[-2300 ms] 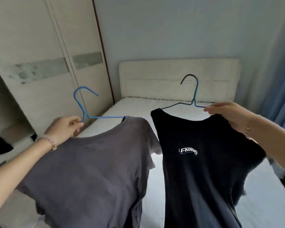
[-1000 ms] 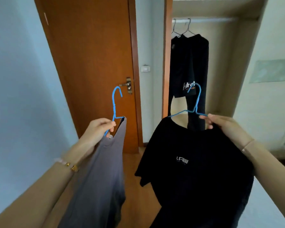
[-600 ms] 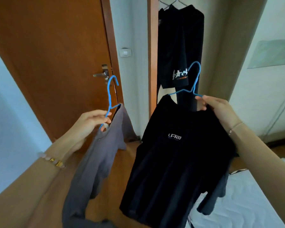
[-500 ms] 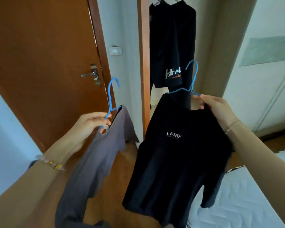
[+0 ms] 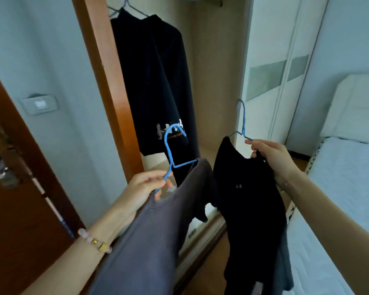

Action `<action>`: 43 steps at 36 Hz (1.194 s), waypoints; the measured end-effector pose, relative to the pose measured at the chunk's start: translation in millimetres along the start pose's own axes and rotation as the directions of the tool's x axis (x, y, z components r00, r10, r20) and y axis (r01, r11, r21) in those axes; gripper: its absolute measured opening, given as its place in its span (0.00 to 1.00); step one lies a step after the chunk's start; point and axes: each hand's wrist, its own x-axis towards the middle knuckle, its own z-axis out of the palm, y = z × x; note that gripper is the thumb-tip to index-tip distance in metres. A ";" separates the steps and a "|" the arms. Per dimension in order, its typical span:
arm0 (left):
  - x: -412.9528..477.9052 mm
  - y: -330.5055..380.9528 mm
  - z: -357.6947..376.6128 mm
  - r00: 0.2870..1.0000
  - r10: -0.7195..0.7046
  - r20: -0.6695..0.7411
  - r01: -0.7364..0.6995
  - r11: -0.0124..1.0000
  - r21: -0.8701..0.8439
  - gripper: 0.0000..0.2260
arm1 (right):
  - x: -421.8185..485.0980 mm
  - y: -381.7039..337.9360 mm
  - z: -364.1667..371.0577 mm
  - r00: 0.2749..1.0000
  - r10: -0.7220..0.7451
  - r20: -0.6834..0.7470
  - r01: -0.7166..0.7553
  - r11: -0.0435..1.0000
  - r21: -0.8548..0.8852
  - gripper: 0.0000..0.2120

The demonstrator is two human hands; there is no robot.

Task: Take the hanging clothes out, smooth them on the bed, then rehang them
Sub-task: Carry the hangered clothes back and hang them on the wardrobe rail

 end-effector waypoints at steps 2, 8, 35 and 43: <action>31.0 1.2 7.6 0.999 0.010 0.034 -0.008 0.998 -0.057 0.13 | 12.2 0.2 -2.5 0.999 -0.027 -0.040 0.027 1.000 -0.004 0.09; 114.5 25.8 38.5 0.993 0.037 0.108 -0.012 0.974 -0.228 0.11 | 50.8 -10.1 -14.9 0.987 -0.089 -0.131 0.084 0.995 -0.046 0.09; 481.4 127.6 144.2 0.974 0.034 -0.222 -0.123 0.909 -0.398 0.08 | 447.4 -44.8 -42.9 0.954 -0.146 0.262 0.174 0.981 -0.088 0.23; 563.1 159.0 128.5 0.924 0.116 -0.364 -0.241 0.917 -0.318 0.11 | 557.4 -78.3 -4.7 0.851 -0.274 0.447 0.215 0.960 0.179 0.41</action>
